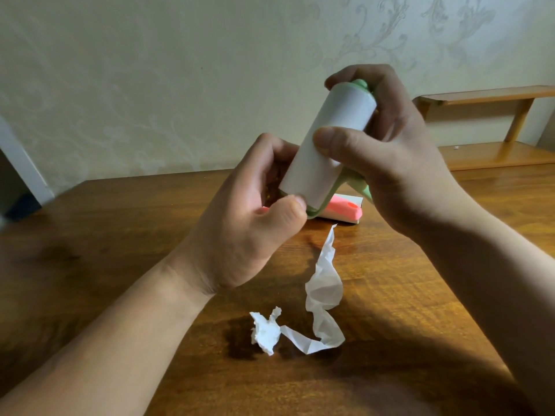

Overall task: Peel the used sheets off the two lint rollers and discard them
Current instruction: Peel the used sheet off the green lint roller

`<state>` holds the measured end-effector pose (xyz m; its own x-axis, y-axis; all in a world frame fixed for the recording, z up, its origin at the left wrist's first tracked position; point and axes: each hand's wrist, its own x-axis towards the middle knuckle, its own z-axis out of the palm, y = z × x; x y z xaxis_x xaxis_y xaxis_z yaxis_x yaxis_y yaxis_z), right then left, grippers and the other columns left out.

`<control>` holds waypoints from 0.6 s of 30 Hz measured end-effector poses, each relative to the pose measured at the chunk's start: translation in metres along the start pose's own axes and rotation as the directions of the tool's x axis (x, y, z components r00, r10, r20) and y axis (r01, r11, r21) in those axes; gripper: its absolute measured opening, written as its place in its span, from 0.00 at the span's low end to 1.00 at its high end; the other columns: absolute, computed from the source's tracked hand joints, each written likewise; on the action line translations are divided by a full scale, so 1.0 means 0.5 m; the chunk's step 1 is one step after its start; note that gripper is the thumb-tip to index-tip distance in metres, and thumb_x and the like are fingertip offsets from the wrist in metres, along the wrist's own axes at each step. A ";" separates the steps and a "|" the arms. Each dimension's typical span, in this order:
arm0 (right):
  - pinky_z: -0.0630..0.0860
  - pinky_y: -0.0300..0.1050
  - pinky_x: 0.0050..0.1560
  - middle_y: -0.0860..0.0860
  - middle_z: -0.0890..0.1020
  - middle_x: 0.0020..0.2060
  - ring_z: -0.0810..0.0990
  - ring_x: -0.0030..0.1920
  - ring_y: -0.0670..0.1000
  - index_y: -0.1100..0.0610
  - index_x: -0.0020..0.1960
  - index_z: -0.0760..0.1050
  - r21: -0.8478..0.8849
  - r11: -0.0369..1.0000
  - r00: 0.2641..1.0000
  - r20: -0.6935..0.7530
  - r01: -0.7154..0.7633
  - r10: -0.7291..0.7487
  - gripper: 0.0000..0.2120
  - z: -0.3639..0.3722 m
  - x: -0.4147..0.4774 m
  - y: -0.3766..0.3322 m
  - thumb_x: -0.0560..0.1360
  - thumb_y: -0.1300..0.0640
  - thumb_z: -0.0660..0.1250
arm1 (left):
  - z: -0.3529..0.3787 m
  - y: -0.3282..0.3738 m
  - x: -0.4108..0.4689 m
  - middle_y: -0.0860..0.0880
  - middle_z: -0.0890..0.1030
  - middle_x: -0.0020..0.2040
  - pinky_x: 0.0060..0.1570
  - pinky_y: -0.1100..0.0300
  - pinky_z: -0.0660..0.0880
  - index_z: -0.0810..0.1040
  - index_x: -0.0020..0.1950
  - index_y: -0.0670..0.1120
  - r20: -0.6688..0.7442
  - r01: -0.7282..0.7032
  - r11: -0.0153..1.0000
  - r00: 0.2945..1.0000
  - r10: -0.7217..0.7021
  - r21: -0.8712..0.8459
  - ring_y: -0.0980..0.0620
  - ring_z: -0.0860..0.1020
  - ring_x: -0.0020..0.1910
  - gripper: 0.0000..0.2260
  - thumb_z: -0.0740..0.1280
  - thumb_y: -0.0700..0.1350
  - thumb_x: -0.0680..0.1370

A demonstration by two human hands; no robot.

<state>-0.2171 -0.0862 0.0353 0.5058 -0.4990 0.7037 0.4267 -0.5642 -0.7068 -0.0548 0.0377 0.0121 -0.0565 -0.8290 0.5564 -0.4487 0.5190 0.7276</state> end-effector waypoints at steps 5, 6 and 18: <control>0.83 0.45 0.45 0.52 0.75 0.52 0.80 0.47 0.47 0.54 0.68 0.70 0.015 1.000 1.000 -0.016 -0.008 0.008 0.26 0.000 0.001 0.004 0.74 0.55 0.76 | -0.001 -0.002 0.003 0.39 0.79 0.57 0.48 0.48 0.82 0.73 0.67 0.43 0.013 0.011 1.000 1.000 -0.011 -0.008 0.38 0.81 0.52 0.18 0.66 0.47 0.79; 0.83 0.46 0.45 0.51 0.75 0.51 0.80 0.47 0.47 0.53 0.68 0.71 0.029 0.999 1.000 -0.020 -0.015 0.016 0.26 0.000 0.000 0.005 0.73 0.55 0.76 | -0.001 -0.003 0.003 0.39 0.80 0.57 0.48 0.48 0.82 0.73 0.67 0.43 0.012 0.016 1.000 1.000 -0.016 -0.010 0.40 0.81 0.51 0.16 0.65 0.43 0.80; 0.83 0.46 0.46 0.51 0.75 0.52 0.80 0.47 0.47 0.54 0.69 0.71 -0.067 0.997 0.999 -0.046 -0.032 0.029 0.24 0.005 -0.007 0.011 0.76 0.59 0.75 | -0.001 -0.013 0.002 0.42 0.79 0.57 0.48 0.49 0.83 0.72 0.67 0.44 0.036 0.064 0.998 0.997 -0.063 -0.014 0.45 0.82 0.52 0.21 0.64 0.54 0.79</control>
<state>-0.2147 -0.0859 0.0288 0.4826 -0.5452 0.6855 0.3592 -0.5906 -0.7226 -0.0514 0.0339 0.0082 -0.0604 -0.8672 0.4943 -0.4385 0.4679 0.7674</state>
